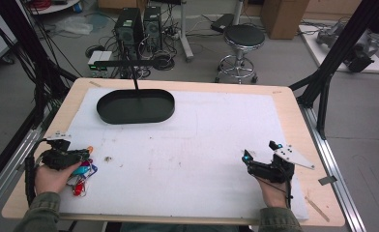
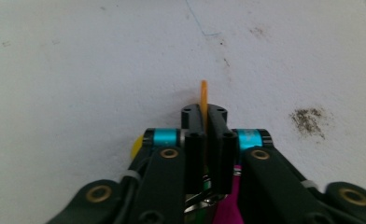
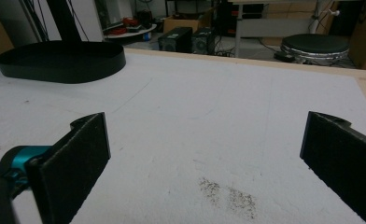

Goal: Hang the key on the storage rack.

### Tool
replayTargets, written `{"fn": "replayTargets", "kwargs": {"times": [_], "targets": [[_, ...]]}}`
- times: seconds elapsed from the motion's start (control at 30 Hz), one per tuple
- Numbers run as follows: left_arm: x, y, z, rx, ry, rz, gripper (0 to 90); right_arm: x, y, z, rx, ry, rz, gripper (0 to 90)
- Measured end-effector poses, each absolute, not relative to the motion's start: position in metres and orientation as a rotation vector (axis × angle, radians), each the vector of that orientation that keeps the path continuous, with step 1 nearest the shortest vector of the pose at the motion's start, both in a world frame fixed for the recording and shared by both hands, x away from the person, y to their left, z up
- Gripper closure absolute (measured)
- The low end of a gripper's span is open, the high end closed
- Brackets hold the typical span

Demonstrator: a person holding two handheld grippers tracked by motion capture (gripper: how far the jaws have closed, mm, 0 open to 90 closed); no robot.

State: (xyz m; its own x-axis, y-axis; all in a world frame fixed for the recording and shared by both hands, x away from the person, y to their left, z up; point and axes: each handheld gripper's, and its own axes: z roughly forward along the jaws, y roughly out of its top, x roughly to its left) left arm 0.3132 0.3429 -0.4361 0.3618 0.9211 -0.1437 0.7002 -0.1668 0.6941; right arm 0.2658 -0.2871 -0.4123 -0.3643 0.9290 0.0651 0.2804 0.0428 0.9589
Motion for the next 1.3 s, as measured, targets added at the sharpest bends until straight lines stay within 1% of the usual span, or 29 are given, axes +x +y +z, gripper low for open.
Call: {"fn": "replayTargets", "kwargs": {"times": [0.17,0.43,0.6,0.83,0.93,1.17,1.3], "targets": [[0.312,0.342,-0.435,1.935,1.387,0.43,87.2,0.265,-0.287,-0.412,1.229,1.706,1.34,0.5],[0.308,0.347,-0.429,1.862,1.396,0.479,87.2,0.265,-0.287,-0.412,1.229,1.706,1.339,0.5],[0.306,0.349,-0.427,1.829,1.381,0.462,87.4,0.269,-0.286,-0.413,1.222,1.718,1.336,0.5],[0.3,0.355,-0.416,1.721,1.354,0.447,87.5,0.268,-0.283,-0.413,1.199,1.742,1.34,0.5],[0.296,0.357,-0.411,1.654,1.329,0.42,87.6,0.267,-0.283,-0.413,1.195,1.742,1.339,0.5],[0.3,0.361,-0.394,1.627,1.289,0.331,87.6,0.266,-0.282,-0.412,1.183,1.744,1.346,0.5],[0.303,0.36,-0.377,1.633,1.247,0.344,87.6,0.266,-0.282,-0.412,1.174,1.743,1.345,0.5]]}}
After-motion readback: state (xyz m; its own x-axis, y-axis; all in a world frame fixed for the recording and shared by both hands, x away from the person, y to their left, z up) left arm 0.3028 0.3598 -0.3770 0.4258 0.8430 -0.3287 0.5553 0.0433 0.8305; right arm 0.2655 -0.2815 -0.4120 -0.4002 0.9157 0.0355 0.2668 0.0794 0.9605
